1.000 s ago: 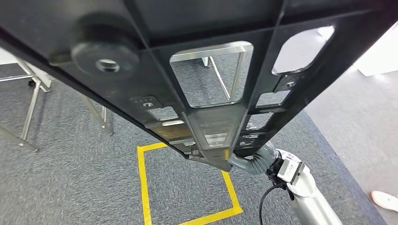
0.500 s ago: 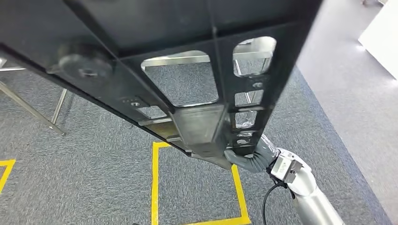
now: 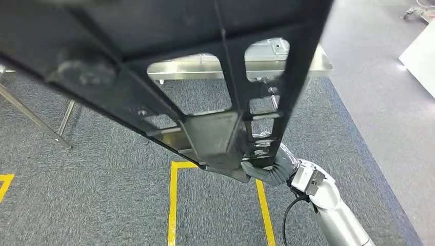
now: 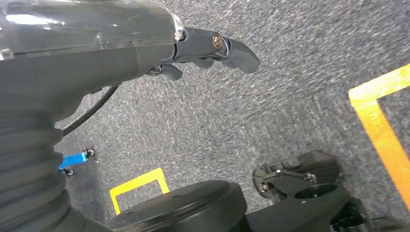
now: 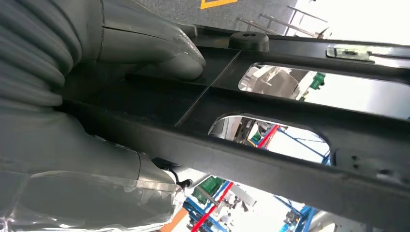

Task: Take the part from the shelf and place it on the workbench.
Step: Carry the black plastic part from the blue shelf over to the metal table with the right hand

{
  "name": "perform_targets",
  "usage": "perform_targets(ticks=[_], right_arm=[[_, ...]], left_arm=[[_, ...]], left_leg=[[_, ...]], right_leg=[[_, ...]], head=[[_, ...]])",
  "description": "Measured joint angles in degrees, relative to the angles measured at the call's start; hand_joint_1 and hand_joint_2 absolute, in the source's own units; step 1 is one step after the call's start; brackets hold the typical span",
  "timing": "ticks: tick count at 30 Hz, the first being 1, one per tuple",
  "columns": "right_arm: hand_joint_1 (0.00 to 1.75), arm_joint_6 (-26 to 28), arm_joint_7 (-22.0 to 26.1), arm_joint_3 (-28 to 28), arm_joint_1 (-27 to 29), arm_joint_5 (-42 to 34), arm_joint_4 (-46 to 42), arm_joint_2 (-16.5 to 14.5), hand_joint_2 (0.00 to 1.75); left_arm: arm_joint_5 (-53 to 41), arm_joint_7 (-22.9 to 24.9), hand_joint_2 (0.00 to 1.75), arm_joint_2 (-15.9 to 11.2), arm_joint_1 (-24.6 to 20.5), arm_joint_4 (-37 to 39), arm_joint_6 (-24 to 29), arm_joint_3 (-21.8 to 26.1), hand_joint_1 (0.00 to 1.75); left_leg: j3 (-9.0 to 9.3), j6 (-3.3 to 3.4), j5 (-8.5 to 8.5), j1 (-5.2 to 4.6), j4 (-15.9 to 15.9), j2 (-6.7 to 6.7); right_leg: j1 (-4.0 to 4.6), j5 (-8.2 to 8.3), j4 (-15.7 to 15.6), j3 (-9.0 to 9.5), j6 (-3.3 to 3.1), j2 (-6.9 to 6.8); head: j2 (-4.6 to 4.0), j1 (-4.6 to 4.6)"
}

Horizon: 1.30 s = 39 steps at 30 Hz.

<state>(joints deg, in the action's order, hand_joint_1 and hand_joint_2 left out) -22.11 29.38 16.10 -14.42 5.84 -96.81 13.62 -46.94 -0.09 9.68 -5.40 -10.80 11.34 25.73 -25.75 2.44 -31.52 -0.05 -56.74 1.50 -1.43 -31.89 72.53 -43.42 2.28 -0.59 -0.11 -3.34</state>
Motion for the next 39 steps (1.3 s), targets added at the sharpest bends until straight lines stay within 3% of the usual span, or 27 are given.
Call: perform_targets(ticks=[1,3,5,7,8,10,11,12,13,15,16,17,19,20,21,22,23,25,26,28,30,31,32,33,35,36,39], right_arm=[[1.75,-0.01,0.01,0.04,0.00,-0.03,0.22,0.00,1.75],[1.75,-0.01,0.05,0.10,0.05,-0.13,0.67,0.00,1.75],[1.75,-0.03,0.13,0.24,0.10,-0.29,1.03,0.00,1.75],[1.75,-0.02,0.18,0.39,-0.36,-0.47,1.06,0.00,1.75],[1.75,0.01,0.21,0.42,-0.66,-0.56,0.99,0.03,1.75],[1.75,0.02,0.30,0.47,-1.01,-0.68,0.96,0.21,1.75],[1.75,-0.01,0.33,0.51,-0.99,-0.68,0.97,0.29,1.75],[1.75,-0.03,0.36,0.56,-0.97,-0.67,0.98,0.35,1.75],[1.75,-0.04,0.37,0.63,-0.94,-0.66,0.99,0.35,1.75],[1.75,-0.03,0.37,0.70,-0.92,-0.66,1.03,0.35,1.75],[1.75,-0.03,0.37,0.73,-0.91,-0.66,1.11,0.35,1.75],[1.75,-0.03,0.36,0.77,-0.87,-0.66,1.22,0.35,1.75],[1.75,-0.03,0.35,0.92,-0.73,-0.66,1.56,0.35,1.75],[1.75,-0.05,0.33,1.06,-0.69,-0.64,1.64,0.35,1.75],[1.75,-0.04,0.29,1.17,-0.79,-0.62,1.56,0.36,1.75],[1.75,-0.02,0.27,1.28,-1.12,-0.62,1.30,0.37,1.75],[1.75,0.01,0.27,1.33,-1.60,-0.63,0.97,0.38,1.75],[1.75,0.08,0.40,1.31,-2.35,-0.76,0.54,0.31,1.75],[1.75,0.08,0.46,1.29,-2.32,-0.82,0.52,0.19,1.75],[1.75,0.09,0.52,1.27,-1.65,-0.90,0.62,-0.14,1.75],[1.75,0.10,0.49,1.27,-0.92,-0.90,0.71,-0.26,1.75],[1.75,0.10,0.48,1.27,-0.66,-0.91,0.72,-0.26,1.75],[1.75,0.10,0.46,1.27,-0.45,-0.91,0.73,-0.26,1.75],[1.75,0.09,0.47,1.28,-0.27,-0.92,0.77,-0.26,1.75],[1.75,0.07,0.49,1.37,0.03,-0.96,0.90,-0.26,1.75],[1.75,0.06,0.52,1.42,0.18,-1.01,0.97,-0.26,1.75],[1.75,0.08,0.60,1.50,0.29,-1.24,0.98,-0.03,1.75]], left_arm=[[-0.02,0.00,1.75,0.00,0.09,0.00,0.00,0.00,0.00],[-0.03,0.03,1.75,0.05,0.42,0.08,0.00,0.00,0.00],[-0.13,0.10,1.75,0.07,0.43,0.19,0.03,0.00,0.00],[-0.30,0.19,1.75,0.02,0.06,0.19,0.07,0.00,0.00],[-0.36,0.23,1.75,-0.02,-0.07,0.16,0.07,0.00,0.00],[-0.37,0.25,1.75,-0.07,-0.25,0.14,0.07,0.01,0.00],[-0.33,0.21,1.75,-0.09,-0.29,0.13,0.04,0.01,0.00],[-0.28,0.16,1.75,-0.09,-0.40,0.12,0.02,0.02,0.00],[-0.22,0.10,1.75,-0.09,-0.52,0.11,0.01,0.03,0.00],[-0.10,0.05,1.75,-0.09,-0.80,0.11,0.02,0.04,0.00],[-0.06,0.04,1.75,-0.09,-0.84,0.11,0.03,0.04,0.00],[-0.02,0.04,1.75,-0.09,-0.86,0.11,0.04,0.04,0.00],[0.04,0.03,1.75,-0.14,-0.84,0.14,0.02,0.05,0.00],[0.03,0.05,1.75,-0.16,-0.98,0.11,0.01,0.05,0.00],[-0.04,0.09,1.75,-0.20,-1.18,0.03,0.01,0.05,0.00],[-0.15,0.18,1.75,-0.21,-1.41,-0.07,-0.01,0.05,0.00],[-0.27,0.28,1.75,-0.21,-1.57,-0.17,-0.02,0.05,0.00],[-0.39,0.42,1.75,-0.20,-1.50,-0.23,-0.08,0.04,0.00],[-0.41,0.39,1.75,-0.21,-1.31,-0.24,-0.13,0.05,0.00],[-0.44,0.20,1.75,-0.25,-0.80,-0.24,-0.20,0.08,0.00],[-0.46,0.01,1.75,-0.26,-0.44,-0.24,-0.17,0.11,0.00],[-0.47,-0.07,1.75,-0.25,-0.32,-0.24,-0.14,0.11,0.00],[-0.47,-0.09,1.75,-0.23,-0.20,-0.24,-0.09,0.11,0.00],[-0.47,-0.15,1.75,-0.25,-0.08,-0.24,-0.01,0.11,0.00],[-0.43,-0.34,1.75,-0.28,0.12,-0.24,0.14,0.13,0.00],[-0.41,-0.43,1.75,-0.31,0.18,-0.24,0.22,0.14,0.00],[-0.40,-0.48,1.75,-0.33,0.28,-0.24,0.48,0.15,0.00]], left_leg=[[1.19,-0.07,-0.91,-0.02,0.06,0.14],[3.41,-0.31,-2.89,-0.05,0.27,0.31],[5.57,-0.92,-4.46,-0.14,1.16,0.40],[6.65,-1.72,-3.54,-0.31,0.53,0.24],[5.88,-2.05,-1.97,-0.32,-1.94,0.02],[0.83,-2.80,0.73,-0.30,-10.28,-0.38],[-2.35,-3.14,0.35,-0.22,-14.12,-0.55],[-5.24,-3.43,-1.49,-0.20,-16.56,-0.69],[-7.66,-3.61,-4.43,-0.19,-17.68,-0.82],[-10.65,-3.70,-9.60,-0.20,-16.37,-1.03],[-11.48,-3.59,-9.82,-0.23,-14.34,-1.07],[-12.04,-3.33,-6.96,-0.32,-11.47,-1.07],[-12.65,-2.41,4.33,-0.69,-5.19,-1.10],[-12.48,-1.99,8.60,-0.99,-3.19,-1.13],[-11.94,-1.61,10.52,-1.18,-1.92,-1.12],[-10.86,-1.33,9.81,-1.34,-1.57,-1.05],[-9.63,-1.05,9.54,-1.27,-0.90,-1.00],[-7.51,-0.49,9.23,-0.87,0.11,-0.99],[-6.80,-0.34,9.14,-0.64,0.41,-0.99],[-6.03,-0.37,8.37,-0.31,0.70,-0.69],[-5.04,-0.78,7.29,0.09,0.80,-0.26],[-4.40,-1.06,6.68,0.34,0.78,-0.13],[-3.74,-1.39,6.01,0.58,0.70,-0.07],[-3.19,-1.78,5.29,0.69,0.45,-0.06],[-2.66,-2.68,3.75,0.63,-0.16,-0.08],[-2.49,-3.20,3.25,0.54,-0.52,-0.13],[-2.15,-4.38,2.32,0.80,-1.54,-0.68]], right_leg=[[0.17,1.32,-2.47,-0.39,-0.32,0.00],[0.71,8.49,-9.17,-0.18,-1.16,0.04],[1.19,13.17,-12.54,0.54,-1.62,0.16],[1.18,11.78,-12.83,2.17,-1.95,0.36],[1.03,11.04,-13.22,3.30,-2.28,0.40],[0.83,9.42,-13.97,5.79,-2.85,0.32],[0.78,8.42,-14.25,7.01,-3.03,0.20],[0.74,7.42,-14.35,8.21,-3.15,0.12],[0.71,6.32,-14.39,9.49,-3.20,0.11],[0.68,4.12,-14.41,12.26,-3.18,0.19],[0.68,2.97,-14.50,13.87,-3.12,0.23],[0.68,1.82,-14.67,15.47,-3.05,0.25],[0.64,-0.32,-15.10,18.39,-2.71,0.42],[0.55,-1.26,-15.52,19.67,-2.40,0.48],[0.45,-1.53,-15.41,20.76,-2.05,0.60],[0.43,-1.24,-14.90,21.47,-1.60,0.79],[0.32,-0.55,-13.43,21.57,-1.30,0.76],[0.33,0.76,-8.16,19.02,-0.85,0.84],[0.23,0.14,-5.17,16.75,-0.71,0.78],[-0.02,-3.62,-0.84,11.97,-0.34,0.74],[-0.39,-6.81,-0.63,8.69,0.15,0.68],[-0.58,-6.30,-2.37,7.94,0.41,0.63],[-0.81,-3.80,-5.21,7.67,0.72,0.52],[-1.08,0.20,-8.59,7.53,1.00,0.20],[-1.25,6.47,-12.77,7.36,0.73,-0.68],[-1.22,7.82,-13.33,7.20,0.25,-0.91],[-0.97,7.64,-13.08,7.63,-1.43,-0.56]], head=[[0.00,0.00],[0.00,0.00],[0.00,0.05],[0.00,0.10],[0.00,0.10],[0.00,0.09],[0.00,0.09],[0.00,0.08],[0.00,0.08],[0.00,0.08],[0.00,0.08],[0.00,0.08],[0.00,0.10],[0.00,0.11],[0.00,0.13],[0.00,0.11],[0.00,0.12],[0.00,0.10],[0.00,0.11],[0.00,0.11],[0.00,0.11],[0.00,0.11],[0.00,0.11],[0.00,0.11],[0.00,0.12],[0.00,0.12],[0.00,0.10]])
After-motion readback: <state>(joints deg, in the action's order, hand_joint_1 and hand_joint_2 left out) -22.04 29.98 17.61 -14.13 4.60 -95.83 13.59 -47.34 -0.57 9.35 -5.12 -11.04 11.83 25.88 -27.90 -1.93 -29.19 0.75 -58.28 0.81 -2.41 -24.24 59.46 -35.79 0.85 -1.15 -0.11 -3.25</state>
